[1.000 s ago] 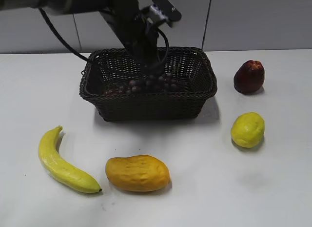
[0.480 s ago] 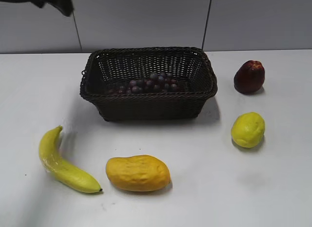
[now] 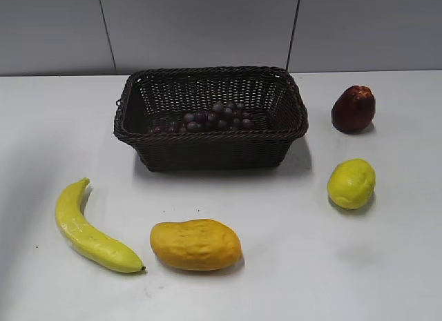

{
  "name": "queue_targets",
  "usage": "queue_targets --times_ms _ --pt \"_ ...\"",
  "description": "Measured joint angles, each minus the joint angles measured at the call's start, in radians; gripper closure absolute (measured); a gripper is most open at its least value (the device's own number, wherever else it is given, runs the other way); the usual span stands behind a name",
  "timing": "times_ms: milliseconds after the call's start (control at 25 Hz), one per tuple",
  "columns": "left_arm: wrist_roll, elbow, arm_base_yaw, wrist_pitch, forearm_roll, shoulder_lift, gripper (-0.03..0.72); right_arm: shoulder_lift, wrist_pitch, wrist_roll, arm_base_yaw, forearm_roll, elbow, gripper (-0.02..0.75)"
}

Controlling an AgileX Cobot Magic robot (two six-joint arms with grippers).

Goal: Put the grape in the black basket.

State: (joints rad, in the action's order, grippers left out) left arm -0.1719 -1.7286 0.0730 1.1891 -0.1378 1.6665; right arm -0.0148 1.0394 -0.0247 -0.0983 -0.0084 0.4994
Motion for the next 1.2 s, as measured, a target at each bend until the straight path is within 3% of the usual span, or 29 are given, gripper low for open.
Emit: queue_targets --times_ms 160,400,920,1200 --pt "0.002 0.087 0.049 0.026 0.0 -0.056 0.146 0.0 0.0 0.0 0.0 0.0 0.0 0.15" --pt "0.002 0.269 0.055 0.027 -0.005 -0.2 0.147 0.0 0.0 0.0 0.0 0.0 0.0 0.15" --pt "-0.028 0.871 0.055 -0.058 0.001 -0.667 0.147 0.0 0.0 0.0 0.0 0.0 0.0 0.15" --pt "-0.027 1.131 0.055 -0.081 0.005 -0.917 0.148 0.0 0.0 0.0 0.0 0.0 0.0 0.15"
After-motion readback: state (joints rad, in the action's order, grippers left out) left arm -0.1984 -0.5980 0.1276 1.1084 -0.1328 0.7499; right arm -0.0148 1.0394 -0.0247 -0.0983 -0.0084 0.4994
